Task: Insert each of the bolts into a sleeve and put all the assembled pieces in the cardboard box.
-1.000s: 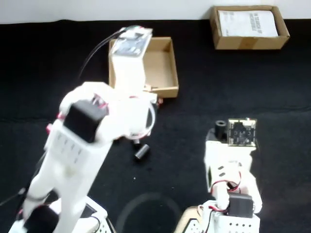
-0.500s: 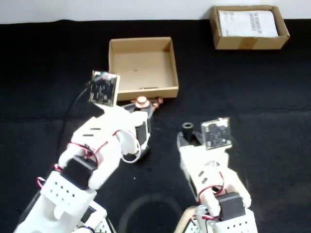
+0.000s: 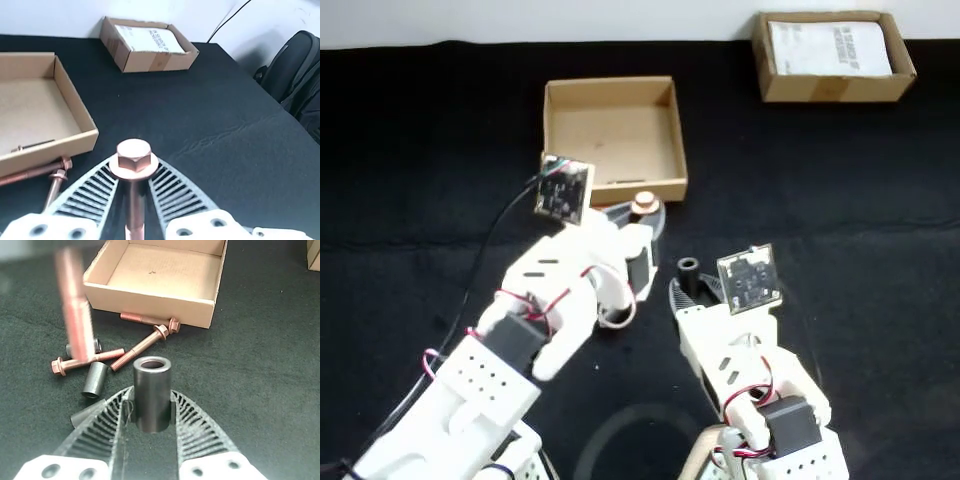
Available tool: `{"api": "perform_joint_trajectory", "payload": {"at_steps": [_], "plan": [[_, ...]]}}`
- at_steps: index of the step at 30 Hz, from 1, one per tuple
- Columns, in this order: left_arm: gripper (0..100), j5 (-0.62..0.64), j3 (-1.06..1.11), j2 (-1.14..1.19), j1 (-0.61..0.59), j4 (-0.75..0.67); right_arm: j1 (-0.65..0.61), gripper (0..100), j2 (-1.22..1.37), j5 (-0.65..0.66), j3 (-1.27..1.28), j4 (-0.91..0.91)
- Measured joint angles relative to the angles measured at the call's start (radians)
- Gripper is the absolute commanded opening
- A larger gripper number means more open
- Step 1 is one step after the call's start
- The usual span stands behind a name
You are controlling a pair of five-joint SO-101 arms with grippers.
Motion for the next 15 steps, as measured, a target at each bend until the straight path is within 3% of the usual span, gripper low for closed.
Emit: {"api": "perform_joint_trajectory", "payload": {"at_steps": [15], "plan": [[1, 0.0, -0.176, 0.212, 0.04, 0.0, 0.0, 0.7, 0.0, 0.0, 0.0, 0.0]]}}
